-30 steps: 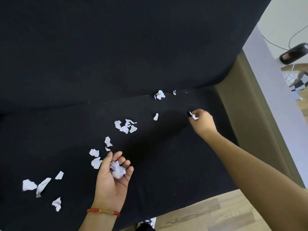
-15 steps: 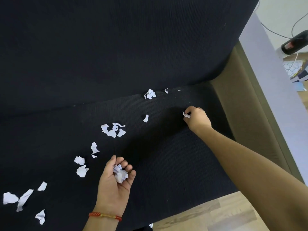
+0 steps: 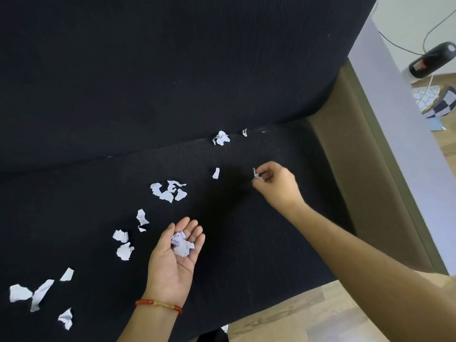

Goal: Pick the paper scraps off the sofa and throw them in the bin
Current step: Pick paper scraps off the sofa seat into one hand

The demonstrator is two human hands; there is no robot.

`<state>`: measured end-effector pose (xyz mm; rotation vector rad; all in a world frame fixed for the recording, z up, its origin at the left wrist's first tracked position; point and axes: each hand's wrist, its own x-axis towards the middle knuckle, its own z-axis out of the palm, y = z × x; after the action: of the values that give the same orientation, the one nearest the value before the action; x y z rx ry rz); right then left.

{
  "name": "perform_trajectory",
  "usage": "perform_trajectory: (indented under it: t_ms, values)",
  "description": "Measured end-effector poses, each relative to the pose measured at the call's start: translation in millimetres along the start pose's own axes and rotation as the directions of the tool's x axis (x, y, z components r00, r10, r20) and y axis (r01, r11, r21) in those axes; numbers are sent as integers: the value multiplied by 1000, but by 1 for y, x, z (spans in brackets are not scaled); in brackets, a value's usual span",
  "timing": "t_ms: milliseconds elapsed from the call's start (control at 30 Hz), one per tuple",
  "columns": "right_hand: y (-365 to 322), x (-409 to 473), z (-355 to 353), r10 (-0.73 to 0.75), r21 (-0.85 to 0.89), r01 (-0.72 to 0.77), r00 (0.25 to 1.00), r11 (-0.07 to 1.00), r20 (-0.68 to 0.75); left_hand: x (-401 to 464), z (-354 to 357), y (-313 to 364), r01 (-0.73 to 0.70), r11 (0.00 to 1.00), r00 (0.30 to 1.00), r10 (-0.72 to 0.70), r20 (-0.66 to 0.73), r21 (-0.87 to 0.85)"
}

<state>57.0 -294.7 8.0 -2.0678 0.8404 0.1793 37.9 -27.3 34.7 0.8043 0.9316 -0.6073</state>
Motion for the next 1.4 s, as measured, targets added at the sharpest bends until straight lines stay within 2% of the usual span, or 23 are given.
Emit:
perform_trajectory:
  t_ms: [67, 267, 533, 833, 1033, 1233, 1300, 1400]
  values:
    - [-20, -31, 9, -33, 106, 29, 999, 994, 39, -2, 2, 4, 3, 1000, 1000, -3, 6, -6]
    - [-71, -115, 46, -171, 198, 141, 975, 970, 144, -11, -7, 17, -38, 998, 999, 39, -20, 59]
    - [-92, -181, 103, -276, 120, 251, 917, 961, 289, -41, -41, 33, -65, 998, 995, 65, 76, -3]
    - [-101, -219, 139, -328, 13, 342, 890, 940, 316, -58, -79, 46, -68, 996, 996, 72, 58, -63]
    - [-105, -236, 145, -328, 64, 325, 889, 944, 320, -58, -100, 48, -43, 996, 998, 47, 41, -82]
    - [-103, -209, 130, -212, 272, 128, 928, 954, 307, -51, -95, 49, -73, 981, 997, 71, -15, -177]
    - [-94, -181, 127, -145, 246, 77, 952, 966, 270, -50, -86, 47, -69, 984, 998, 67, -13, -165]
    - [-74, -122, 119, -99, 131, 79, 983, 988, 156, -46, -77, 45, -66, 985, 998, 68, 5, -157]
